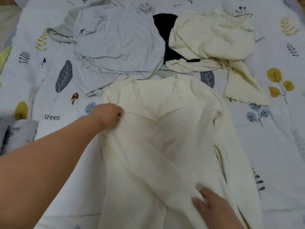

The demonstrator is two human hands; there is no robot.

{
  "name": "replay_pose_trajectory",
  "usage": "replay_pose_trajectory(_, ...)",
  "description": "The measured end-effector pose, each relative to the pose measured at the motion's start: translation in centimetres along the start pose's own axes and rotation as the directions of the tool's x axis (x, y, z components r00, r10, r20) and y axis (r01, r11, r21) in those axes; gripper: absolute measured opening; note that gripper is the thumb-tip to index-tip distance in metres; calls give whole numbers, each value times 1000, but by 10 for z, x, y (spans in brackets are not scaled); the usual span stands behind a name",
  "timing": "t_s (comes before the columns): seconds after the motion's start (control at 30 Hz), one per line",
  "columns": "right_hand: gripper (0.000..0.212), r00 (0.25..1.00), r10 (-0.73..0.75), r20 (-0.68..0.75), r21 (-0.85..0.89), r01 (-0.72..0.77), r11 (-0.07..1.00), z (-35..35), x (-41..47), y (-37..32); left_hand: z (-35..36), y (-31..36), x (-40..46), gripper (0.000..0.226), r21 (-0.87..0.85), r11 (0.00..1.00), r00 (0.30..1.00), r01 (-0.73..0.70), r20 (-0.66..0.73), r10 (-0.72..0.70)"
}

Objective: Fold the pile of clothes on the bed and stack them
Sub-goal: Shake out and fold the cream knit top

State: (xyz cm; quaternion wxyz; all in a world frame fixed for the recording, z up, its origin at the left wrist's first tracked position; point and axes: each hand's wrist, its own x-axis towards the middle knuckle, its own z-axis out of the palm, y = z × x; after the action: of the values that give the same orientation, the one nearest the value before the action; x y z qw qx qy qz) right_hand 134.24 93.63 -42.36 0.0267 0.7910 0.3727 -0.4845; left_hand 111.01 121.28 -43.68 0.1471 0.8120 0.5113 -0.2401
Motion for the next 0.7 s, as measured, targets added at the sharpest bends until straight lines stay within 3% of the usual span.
replay_pose_trajectory(0.07, 16, 999, 33, 21, 130, -35, 991, -4, 1, 2, -6, -12, 5, 13, 53, 998, 999, 24, -31, -22)
replay_pose_trajectory(0.17, 34, 993, 53, 109, 182, -72, 981, -9, 6, 4, -18, -34, 11, 13, 168, 980, 985, 110, -150, -85)
replay_pose_trajectory(0.27, 23, 990, 133, 50, 243, -141, 960, -7, 12, -1, -19, -39, 13, 18, 242, 948, 973, 205, -154, -171)
replay_pose_trajectory(0.33, 21, 971, 155, -180, -41, -165, 985, -8, 12, -9, -12, -27, 9, 22, 184, 961, 963, 208, -211, -169)
replay_pose_trajectory(0.4, 44, 913, 35, -407, -302, -171, 938, -6, 13, -19, -1, -4, -2, 31, 56, 988, 939, 143, -323, -118)
replay_pose_trajectory(0.47, 62, 819, -116, -562, -273, -51, 961, 2, 18, -25, 14, 26, -19, 42, -40, 999, 887, -10, -463, -10)
replay_pose_trajectory(0.5, 60, 758, -222, -614, -296, 40, 954, 7, 19, -28, 23, 42, -29, 48, -53, 995, 851, -89, -523, 48)
replay_pose_trajectory(0.57, 56, 724, -389, -569, -428, 143, 892, 18, 22, -32, 46, 72, -49, 58, -52, 979, 845, -199, -514, 145)
replay_pose_trajectory(0.7, 53, 837, -426, -344, -540, 195, 819, 33, 33, -21, 93, 101, -69, 70, -11, 949, 912, -314, -280, 299)
